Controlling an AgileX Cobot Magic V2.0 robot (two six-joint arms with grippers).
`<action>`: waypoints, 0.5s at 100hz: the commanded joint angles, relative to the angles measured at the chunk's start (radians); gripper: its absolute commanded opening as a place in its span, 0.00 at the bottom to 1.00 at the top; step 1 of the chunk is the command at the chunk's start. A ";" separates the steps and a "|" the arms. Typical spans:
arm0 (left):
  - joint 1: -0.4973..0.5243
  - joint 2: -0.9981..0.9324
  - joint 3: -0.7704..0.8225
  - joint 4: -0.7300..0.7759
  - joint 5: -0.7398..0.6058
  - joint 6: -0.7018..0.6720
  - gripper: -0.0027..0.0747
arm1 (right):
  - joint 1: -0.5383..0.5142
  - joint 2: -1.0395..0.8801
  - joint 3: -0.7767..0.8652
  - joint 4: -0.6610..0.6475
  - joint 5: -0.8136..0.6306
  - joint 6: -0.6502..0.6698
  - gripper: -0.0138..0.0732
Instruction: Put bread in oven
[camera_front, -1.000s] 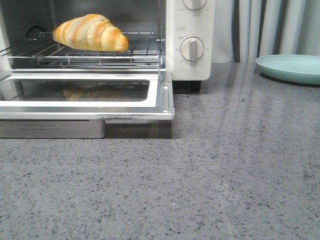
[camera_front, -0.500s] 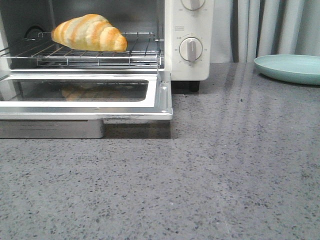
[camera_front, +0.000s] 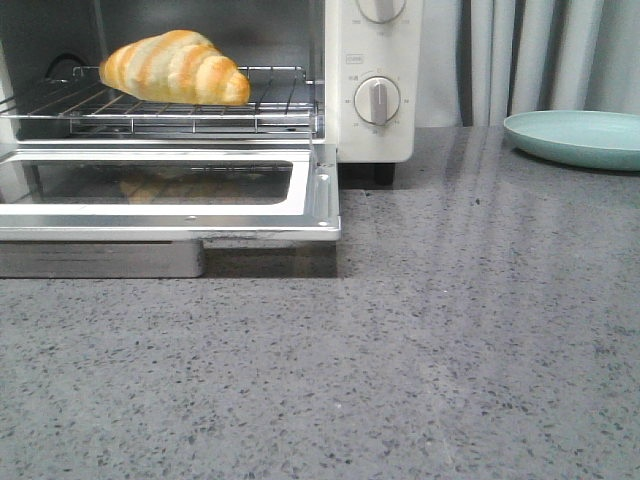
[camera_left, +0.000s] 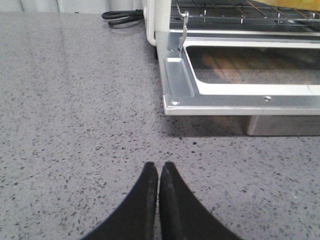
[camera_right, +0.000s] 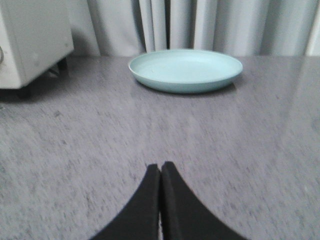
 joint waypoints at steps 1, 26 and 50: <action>0.002 -0.029 0.025 -0.008 -0.075 -0.003 0.01 | -0.009 -0.020 0.013 0.005 0.023 -0.002 0.08; 0.002 -0.029 0.025 -0.008 -0.072 -0.003 0.01 | -0.009 -0.028 0.013 0.005 0.116 -0.002 0.08; 0.002 -0.029 0.025 -0.008 -0.072 -0.003 0.01 | -0.009 -0.028 0.013 0.005 0.111 -0.002 0.08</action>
